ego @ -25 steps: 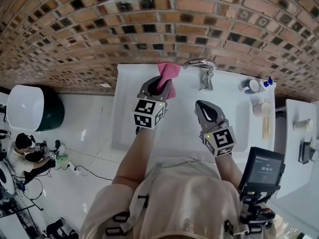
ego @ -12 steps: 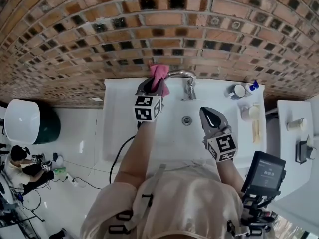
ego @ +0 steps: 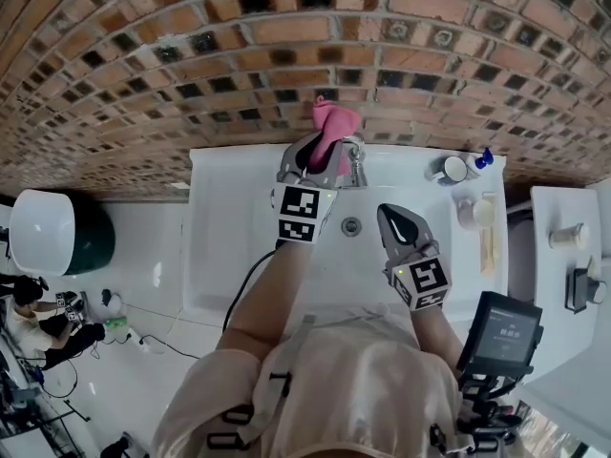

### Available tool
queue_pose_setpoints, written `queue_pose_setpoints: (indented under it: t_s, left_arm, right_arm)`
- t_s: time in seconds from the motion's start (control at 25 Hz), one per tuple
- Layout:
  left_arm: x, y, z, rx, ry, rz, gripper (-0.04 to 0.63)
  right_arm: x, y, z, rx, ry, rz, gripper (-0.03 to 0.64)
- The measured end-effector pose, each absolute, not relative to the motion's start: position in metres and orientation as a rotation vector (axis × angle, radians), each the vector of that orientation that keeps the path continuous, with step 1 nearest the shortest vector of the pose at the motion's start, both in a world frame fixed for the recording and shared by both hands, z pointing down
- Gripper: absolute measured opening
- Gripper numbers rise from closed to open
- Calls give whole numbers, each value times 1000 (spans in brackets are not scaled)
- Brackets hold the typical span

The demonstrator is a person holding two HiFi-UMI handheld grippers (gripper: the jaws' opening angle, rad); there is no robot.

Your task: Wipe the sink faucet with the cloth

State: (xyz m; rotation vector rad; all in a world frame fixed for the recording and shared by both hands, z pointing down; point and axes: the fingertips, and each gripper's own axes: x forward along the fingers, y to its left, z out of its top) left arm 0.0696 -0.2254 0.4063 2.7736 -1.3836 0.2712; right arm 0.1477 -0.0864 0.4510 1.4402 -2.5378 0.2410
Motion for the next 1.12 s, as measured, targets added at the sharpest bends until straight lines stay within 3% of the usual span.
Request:
queue_pose_setpoints:
  t_s: [0.48, 0.8, 1.12]
  left_arm:
    - [156, -216, 460, 2907, -1198, 449, 89]
    - [156, -217, 544, 2701, -1055, 562, 89]
    - [126, -199, 451, 2767, -1132, 234, 92]
  right_arm:
    - [205, -89, 482, 1496, -2470, 344, -11]
    - [213, -94, 493, 1484, -2455, 328, -11]
    - [193, -92, 487, 1433, -2489, 293, -11]
